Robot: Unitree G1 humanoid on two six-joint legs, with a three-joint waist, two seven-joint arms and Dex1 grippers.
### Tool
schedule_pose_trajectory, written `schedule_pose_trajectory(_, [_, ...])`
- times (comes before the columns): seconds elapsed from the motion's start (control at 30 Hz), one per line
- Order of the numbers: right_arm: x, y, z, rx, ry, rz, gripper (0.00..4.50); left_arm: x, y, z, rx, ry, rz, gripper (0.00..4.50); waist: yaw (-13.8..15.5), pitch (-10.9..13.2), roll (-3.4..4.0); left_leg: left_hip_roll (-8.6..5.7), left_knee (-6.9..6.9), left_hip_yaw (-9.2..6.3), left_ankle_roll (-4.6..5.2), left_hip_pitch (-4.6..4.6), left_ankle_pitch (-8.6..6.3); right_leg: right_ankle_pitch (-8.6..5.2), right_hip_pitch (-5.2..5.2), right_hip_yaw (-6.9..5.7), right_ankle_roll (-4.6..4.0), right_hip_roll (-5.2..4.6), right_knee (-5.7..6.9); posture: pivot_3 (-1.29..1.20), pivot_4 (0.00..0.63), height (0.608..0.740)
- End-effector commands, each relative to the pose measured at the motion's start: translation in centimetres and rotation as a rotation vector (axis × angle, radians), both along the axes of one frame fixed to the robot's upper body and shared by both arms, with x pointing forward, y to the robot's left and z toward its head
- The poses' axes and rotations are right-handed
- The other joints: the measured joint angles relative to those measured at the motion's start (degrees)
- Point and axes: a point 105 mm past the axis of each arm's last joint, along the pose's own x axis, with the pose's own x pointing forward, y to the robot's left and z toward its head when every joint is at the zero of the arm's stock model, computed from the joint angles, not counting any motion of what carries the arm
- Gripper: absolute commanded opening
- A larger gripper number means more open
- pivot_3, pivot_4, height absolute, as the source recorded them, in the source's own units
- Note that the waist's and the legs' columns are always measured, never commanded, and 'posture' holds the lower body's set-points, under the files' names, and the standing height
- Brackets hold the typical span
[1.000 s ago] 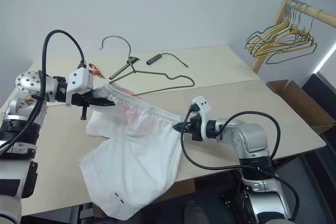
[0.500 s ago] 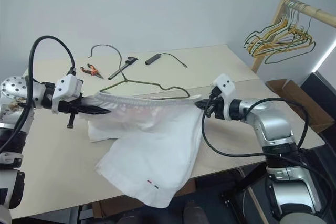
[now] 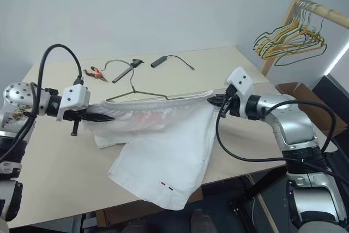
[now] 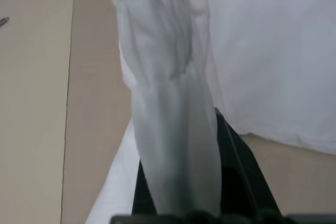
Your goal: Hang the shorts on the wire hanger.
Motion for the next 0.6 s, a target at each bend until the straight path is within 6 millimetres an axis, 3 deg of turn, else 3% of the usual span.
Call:
schedule_pose_trajectory(0.03, [0.8,-2.6,4.2,-0.059,-0.189,-0.118,0.01,0.3,2.1,0.3,0.072,-0.012,0.08,0.07,-0.04,0.0,0.0,0.0,0.0,0.01,0.0,0.0,0.0,0.0,0.0,0.0,0.0,0.0,0.0,-0.08,0.0,0.74])
schedule_pose_trajectory(0.17, [-0.7,-0.5,5.7,-0.128,-0.322,-0.016,0.01,1.3,1.7,0.0,0.068,-0.023,0.118,0.07,0.01,0.0,0.0,0.0,0.0,0.01,0.0,0.0,0.0,0.0,-0.01,0.0,0.0,0.0,0.01,-0.09,0.0,0.74])
schedule_pose_trajectory(0.37, [-3.7,1.9,4.6,-0.252,-0.396,0.137,0.01,3.4,0.0,1.0,-0.054,-0.068,0.184,0.07,0.39,-0.01,-0.01,-0.03,0.02,0.01,0.0,-0.11,0.0,-0.02,-0.07,-0.02,0.03,-0.03,-0.01,-0.1,0.0,0.74])
schedule_pose_trajectory(0.6, [-2.5,2.2,3.5,-0.304,-0.431,0.019,0.01,2.3,-0.9,1.4,-0.089,-0.031,0.074,0.07,-1.01,-0.01,-0.01,-0.01,0.01,0.11,0.0,-0.03,0.0,-0.01,-0.09,0.07,0.01,0.01,0.05,-0.11,0.0,0.74])
